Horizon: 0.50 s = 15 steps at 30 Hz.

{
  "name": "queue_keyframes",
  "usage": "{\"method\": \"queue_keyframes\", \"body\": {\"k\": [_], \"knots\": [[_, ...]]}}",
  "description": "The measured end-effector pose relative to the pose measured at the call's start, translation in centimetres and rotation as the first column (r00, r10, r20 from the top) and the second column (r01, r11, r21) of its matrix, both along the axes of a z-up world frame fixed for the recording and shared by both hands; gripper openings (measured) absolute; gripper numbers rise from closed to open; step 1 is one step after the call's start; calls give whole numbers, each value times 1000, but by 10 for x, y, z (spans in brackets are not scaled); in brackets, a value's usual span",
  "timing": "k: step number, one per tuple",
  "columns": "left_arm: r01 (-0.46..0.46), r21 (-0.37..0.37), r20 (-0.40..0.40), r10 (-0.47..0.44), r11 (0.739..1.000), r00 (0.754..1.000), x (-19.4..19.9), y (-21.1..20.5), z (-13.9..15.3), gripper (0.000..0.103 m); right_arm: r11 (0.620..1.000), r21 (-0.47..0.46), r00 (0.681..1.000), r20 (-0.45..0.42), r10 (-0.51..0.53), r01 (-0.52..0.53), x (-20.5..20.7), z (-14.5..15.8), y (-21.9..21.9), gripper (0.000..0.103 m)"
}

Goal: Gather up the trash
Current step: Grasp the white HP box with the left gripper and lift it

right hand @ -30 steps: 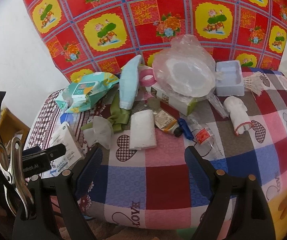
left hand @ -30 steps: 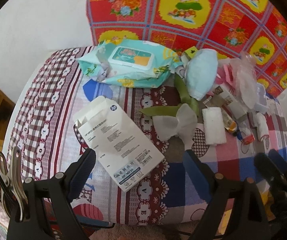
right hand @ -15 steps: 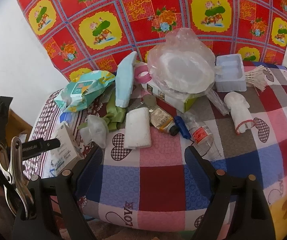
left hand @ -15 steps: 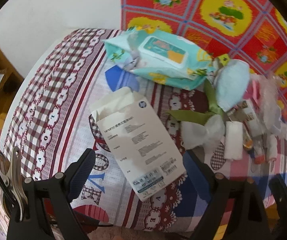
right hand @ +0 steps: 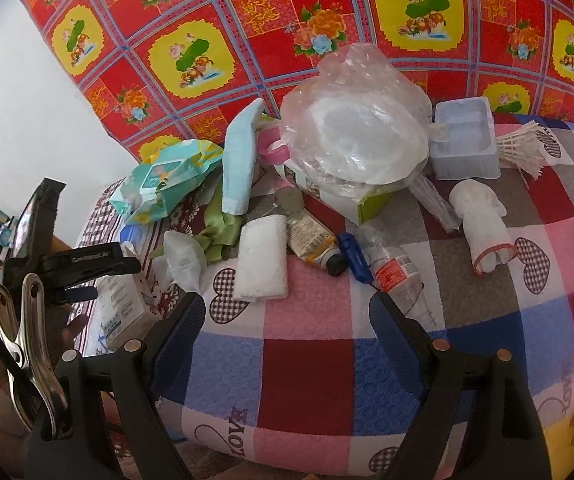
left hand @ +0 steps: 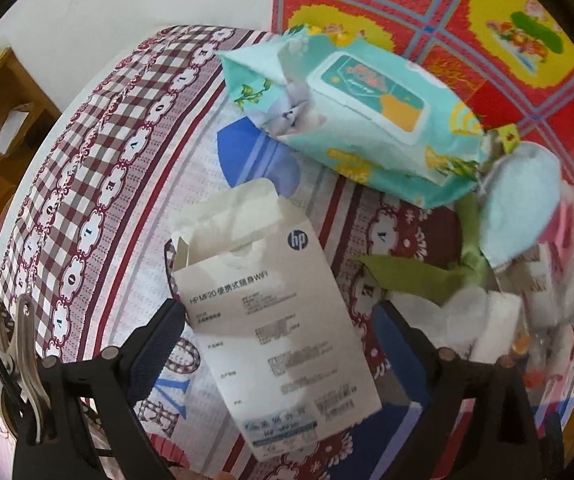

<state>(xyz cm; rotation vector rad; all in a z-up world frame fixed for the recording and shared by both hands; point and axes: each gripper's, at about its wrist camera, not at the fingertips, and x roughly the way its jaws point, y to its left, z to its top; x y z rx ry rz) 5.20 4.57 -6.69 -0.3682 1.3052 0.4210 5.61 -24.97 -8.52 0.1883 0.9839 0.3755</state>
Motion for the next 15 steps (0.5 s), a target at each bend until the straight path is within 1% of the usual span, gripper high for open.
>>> {"method": "queue_keyframes", "body": {"k": [4,9,13,15], "knots": [[-15,23,-24,16,1000,1000,9,-1,-7,98,1000,5,1000,-3,13,-13,5,-2,-2,87],[-30,15,-52,31,999,998,10,-5,-17,97,1000,4,1000,-12,22,-22,11,-4,-5,87],[-66,-20,-73,64,998,995,8,-4,-29,91,1000,1,1000,-16,24,-24,13,-6,-5,87],[-58,-10,-63,57,998,996,8,-8,-31,91,1000,1,1000,-18,25,-25,14,-6,-4,87]]}}
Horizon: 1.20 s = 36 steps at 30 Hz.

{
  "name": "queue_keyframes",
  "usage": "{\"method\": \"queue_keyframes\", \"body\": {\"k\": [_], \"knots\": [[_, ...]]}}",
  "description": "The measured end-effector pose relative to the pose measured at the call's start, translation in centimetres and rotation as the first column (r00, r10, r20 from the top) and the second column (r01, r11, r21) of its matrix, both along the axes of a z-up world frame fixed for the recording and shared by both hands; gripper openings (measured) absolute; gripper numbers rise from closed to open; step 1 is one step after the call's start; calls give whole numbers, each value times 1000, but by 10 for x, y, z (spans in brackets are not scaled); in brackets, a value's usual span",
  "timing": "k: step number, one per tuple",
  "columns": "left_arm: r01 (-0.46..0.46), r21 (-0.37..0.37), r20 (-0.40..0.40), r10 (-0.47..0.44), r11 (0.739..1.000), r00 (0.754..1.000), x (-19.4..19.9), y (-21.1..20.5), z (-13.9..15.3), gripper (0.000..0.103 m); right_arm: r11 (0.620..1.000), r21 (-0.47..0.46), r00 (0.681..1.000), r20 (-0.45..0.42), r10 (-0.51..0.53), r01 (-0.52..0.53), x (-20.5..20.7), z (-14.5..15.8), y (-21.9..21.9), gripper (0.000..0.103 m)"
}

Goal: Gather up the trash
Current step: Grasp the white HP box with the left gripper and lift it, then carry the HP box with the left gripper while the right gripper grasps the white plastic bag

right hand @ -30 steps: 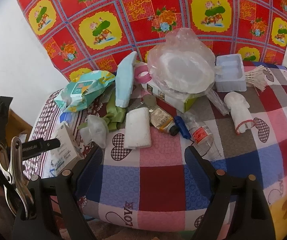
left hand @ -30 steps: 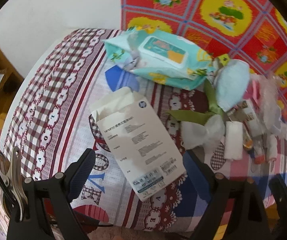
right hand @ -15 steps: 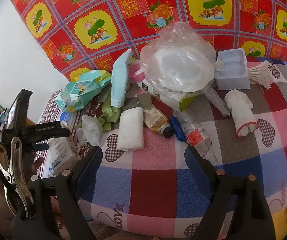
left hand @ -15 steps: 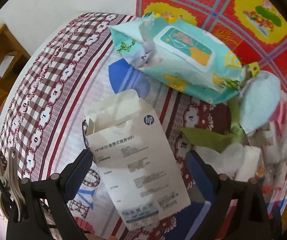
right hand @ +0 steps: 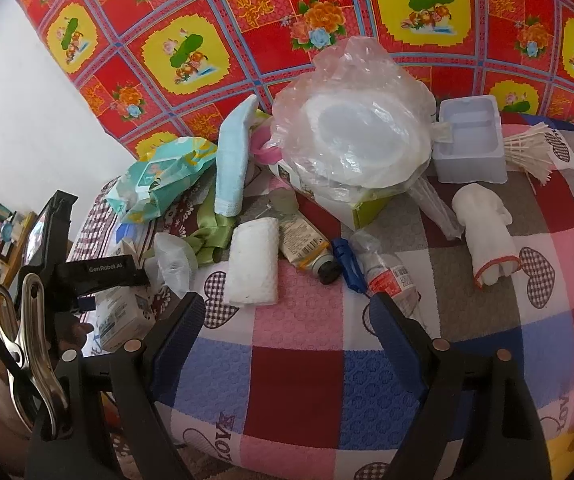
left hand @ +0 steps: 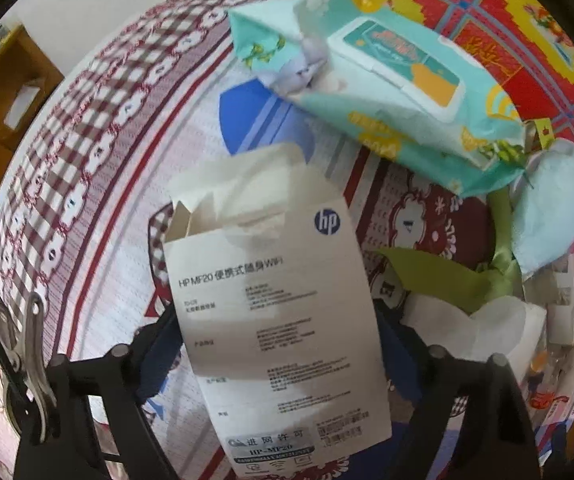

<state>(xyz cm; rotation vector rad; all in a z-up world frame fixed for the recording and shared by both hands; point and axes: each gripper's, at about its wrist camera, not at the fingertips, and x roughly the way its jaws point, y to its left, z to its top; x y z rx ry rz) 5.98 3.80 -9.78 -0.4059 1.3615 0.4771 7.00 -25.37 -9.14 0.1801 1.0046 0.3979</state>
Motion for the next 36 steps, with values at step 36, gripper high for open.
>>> {"method": "queue_keyframes", "body": {"k": [36], "knots": [[243,100,70,-250,965,966,-41,37,36,86,994,-28,992,-81,100,-102,-7,-15,98,69]]}}
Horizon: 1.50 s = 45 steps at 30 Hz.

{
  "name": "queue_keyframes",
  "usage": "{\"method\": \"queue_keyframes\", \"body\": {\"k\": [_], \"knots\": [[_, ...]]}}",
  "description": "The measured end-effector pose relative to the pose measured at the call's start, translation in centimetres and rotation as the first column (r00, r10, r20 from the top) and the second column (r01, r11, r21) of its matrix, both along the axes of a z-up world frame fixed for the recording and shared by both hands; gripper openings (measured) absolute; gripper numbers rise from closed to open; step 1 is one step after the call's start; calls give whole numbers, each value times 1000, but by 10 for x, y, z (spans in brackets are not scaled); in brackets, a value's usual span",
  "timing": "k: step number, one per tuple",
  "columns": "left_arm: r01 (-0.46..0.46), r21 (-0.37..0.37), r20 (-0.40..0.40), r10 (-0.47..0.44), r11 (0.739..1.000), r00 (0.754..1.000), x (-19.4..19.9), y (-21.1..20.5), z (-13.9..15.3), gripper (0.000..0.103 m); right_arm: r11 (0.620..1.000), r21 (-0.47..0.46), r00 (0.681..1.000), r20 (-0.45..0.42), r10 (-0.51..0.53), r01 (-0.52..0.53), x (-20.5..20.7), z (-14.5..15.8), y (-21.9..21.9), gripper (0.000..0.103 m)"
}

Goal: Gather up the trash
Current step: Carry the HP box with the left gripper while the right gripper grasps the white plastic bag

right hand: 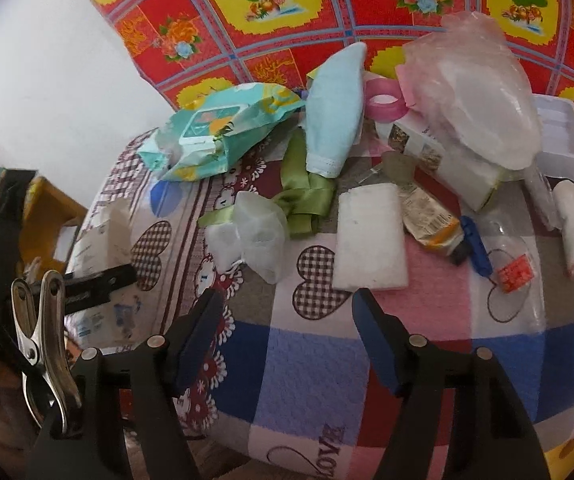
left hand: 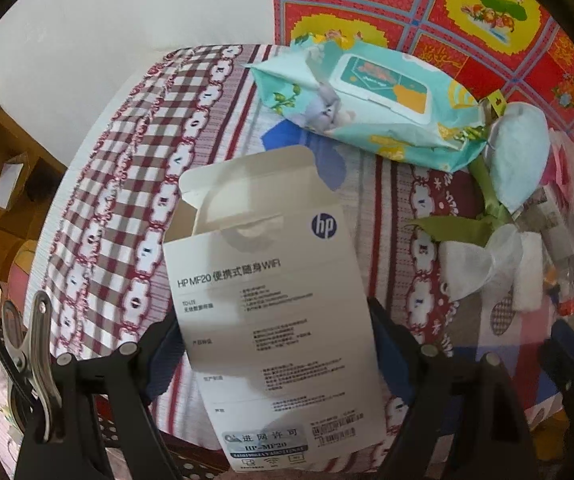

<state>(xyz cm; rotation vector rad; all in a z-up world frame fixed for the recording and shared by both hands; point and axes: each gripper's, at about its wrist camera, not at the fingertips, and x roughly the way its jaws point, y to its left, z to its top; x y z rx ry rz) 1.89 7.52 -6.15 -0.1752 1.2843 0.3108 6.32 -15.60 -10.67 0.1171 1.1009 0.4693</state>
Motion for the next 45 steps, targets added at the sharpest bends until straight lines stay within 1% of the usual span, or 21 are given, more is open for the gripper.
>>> {"method": "queue_keyframes", "body": {"k": [2,7,12,15,19,23,25,29,32,37,40,45], "knots": [[11,6,2,-11,1000,1000,-2,1,1,86,1000,-11,1000,1,0,0,2,-2,7,62],[29,7,12,-29,1000,1000,-3,18,-3,86,999,-31,1000,22,-7,8,12,-7,25,61],[44,-18,27,-44,999,999,-5,33,-6,86,999,-46,999,35,-6,8,26,-12,39,59],[55,-26,35,-54,998,998,-6,42,-7,86,999,-47,999,27,-18,19,32,-18,44,50],[67,-34,46,-65,997,997,-12,50,-4,86,998,-46,999,21,-33,34,38,-25,48,33],[90,-48,60,-87,995,994,-18,60,-2,86,998,-29,998,45,-50,51,32,-23,51,13],[103,-55,68,-100,993,993,-21,64,0,86,998,-13,997,57,-61,62,28,-21,52,8],[115,-20,75,-113,993,991,-27,73,2,86,997,13,994,78,-71,70,16,-13,50,6],[104,-26,75,-102,994,992,-32,80,4,86,998,25,995,86,-54,52,6,-5,52,5],[80,-39,82,-76,996,994,-38,87,7,86,999,48,996,94,3,-8,-7,4,60,5],[69,-38,79,-66,997,995,-41,90,10,86,996,85,996,85,30,-38,-11,8,68,5],[-8,-47,99,12,999,995,-45,106,20,86,987,105,989,98,112,-122,-14,19,87,5]]}}
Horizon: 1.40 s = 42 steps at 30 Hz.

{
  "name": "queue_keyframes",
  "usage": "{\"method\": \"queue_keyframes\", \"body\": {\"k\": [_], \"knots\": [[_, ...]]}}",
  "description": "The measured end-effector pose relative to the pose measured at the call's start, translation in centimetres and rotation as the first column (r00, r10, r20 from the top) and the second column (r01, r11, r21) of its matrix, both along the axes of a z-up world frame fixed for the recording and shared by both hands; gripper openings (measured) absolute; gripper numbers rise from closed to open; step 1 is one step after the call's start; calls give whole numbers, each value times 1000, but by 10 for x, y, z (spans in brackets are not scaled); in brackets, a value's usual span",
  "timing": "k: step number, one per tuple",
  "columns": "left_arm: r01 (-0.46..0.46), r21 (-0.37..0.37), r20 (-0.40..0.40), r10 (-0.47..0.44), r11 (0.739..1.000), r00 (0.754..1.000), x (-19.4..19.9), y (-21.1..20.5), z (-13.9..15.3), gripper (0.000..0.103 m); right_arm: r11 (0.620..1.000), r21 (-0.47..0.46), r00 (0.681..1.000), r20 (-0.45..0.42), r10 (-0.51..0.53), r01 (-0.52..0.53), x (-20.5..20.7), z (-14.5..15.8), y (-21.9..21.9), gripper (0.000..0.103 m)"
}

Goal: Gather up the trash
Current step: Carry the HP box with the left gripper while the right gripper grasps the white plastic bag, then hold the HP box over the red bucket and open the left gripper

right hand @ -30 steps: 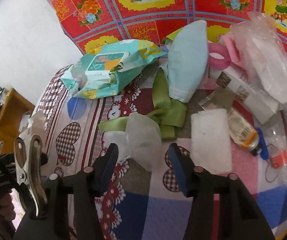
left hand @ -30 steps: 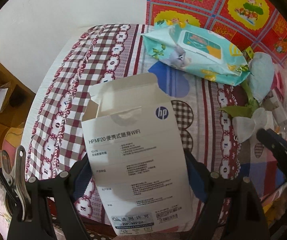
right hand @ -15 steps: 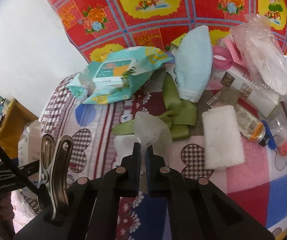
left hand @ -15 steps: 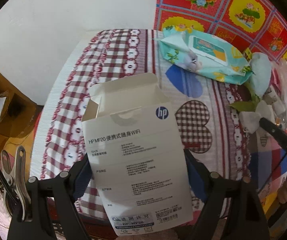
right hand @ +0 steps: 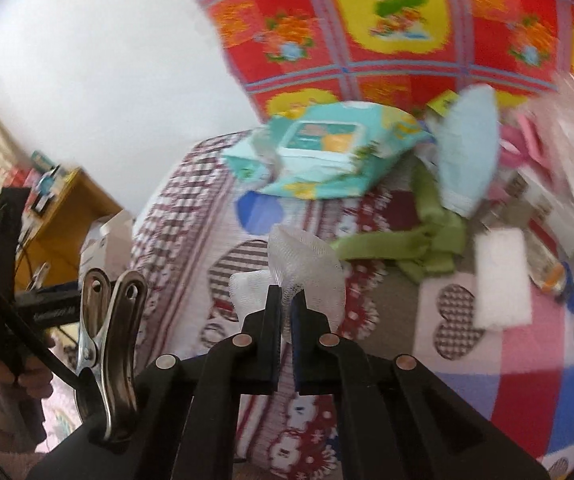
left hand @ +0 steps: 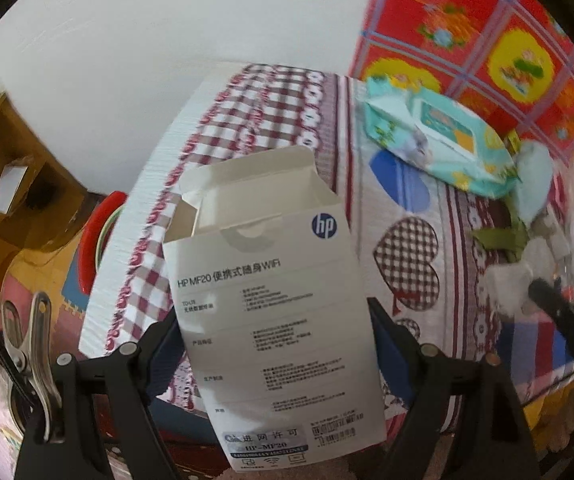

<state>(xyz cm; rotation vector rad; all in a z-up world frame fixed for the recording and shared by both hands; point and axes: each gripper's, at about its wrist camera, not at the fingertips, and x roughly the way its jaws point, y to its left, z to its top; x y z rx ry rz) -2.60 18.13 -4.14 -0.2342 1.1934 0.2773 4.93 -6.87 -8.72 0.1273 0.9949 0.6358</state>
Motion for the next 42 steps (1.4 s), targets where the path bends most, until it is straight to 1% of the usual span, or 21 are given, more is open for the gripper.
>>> {"method": "queue_keyframes", "body": {"k": [4,7,11,12,13,16,18,22,27,31,34,37,42], "knots": [[-67,-9,15,68,998,998,-5,15,7,86,997,8,997,6,81,-81,5,7,19,5],[-136,-15,24,137,991,990,-12,31,8,86,988,9,988,16,152,-152,9,8,33,5],[-216,-7,35,216,976,976,-23,54,7,86,975,7,974,30,224,-224,10,10,53,5],[-232,-3,37,232,973,972,-26,60,6,86,972,5,972,12,233,-233,10,10,58,5],[-250,0,39,250,968,967,-29,67,5,86,967,10,967,13,253,-254,10,11,65,5],[-312,-1,46,312,950,949,-39,93,6,86,957,10,957,23,291,-291,10,14,81,5],[-350,2,45,349,937,936,-44,112,5,86,951,14,951,26,307,-308,9,18,92,5],[-394,29,40,393,919,919,-52,152,-1,86,946,6,946,32,323,-323,3,21,115,5],[-425,15,20,425,905,905,-53,207,-24,86,956,0,956,23,293,-293,-3,22,147,5],[-417,12,-7,417,909,909,-50,250,-48,86,966,-19,966,-7,258,-258,-10,19,181,5],[-389,-2,-23,389,921,921,-42,278,-73,86,973,-21,973,-24,231,-231,-11,16,205,5],[-357,-13,-33,357,934,934,-31,296,-97,86,977,-19,977,-31,212,-212,-13,13,231,5],[-291,-27,-45,290,956,956,-12,318,-146,86,978,-47,979,-20,202,-202,-15,10,271,5]]}}
